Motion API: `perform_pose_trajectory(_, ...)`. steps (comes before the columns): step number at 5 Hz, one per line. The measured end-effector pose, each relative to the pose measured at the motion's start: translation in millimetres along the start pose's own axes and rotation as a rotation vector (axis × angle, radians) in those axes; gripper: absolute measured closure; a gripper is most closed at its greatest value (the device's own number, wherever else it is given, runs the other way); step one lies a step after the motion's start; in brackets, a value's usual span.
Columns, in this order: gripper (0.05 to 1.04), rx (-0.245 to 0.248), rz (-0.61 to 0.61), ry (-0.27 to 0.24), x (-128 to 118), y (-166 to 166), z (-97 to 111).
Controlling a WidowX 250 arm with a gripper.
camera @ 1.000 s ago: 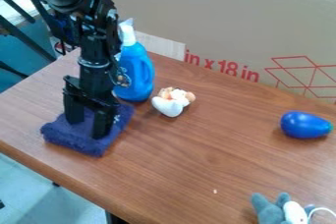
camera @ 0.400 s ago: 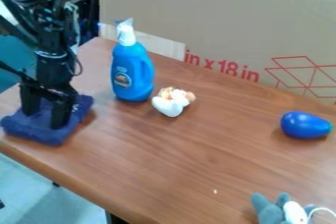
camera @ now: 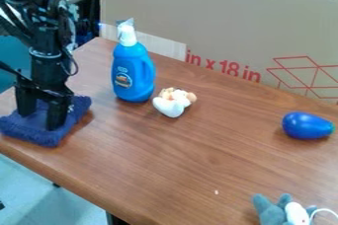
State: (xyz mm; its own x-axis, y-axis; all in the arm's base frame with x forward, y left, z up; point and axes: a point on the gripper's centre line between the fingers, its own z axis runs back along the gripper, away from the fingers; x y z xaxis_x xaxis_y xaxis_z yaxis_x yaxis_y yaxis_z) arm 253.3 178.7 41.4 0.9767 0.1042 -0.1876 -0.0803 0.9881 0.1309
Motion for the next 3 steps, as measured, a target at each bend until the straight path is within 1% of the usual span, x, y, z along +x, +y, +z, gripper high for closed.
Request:
perform_pose_trajectory(1, 0.082, -0.025, 0.003, -0.159, -8, -2, 41)
perform_pose_trajectory(2, 0.082, -0.031, -0.021, -0.331, -28, -8, 92)
perform_pose_trajectory(3, 0.082, 0.0, -0.047, -0.284, -64, -15, 110)
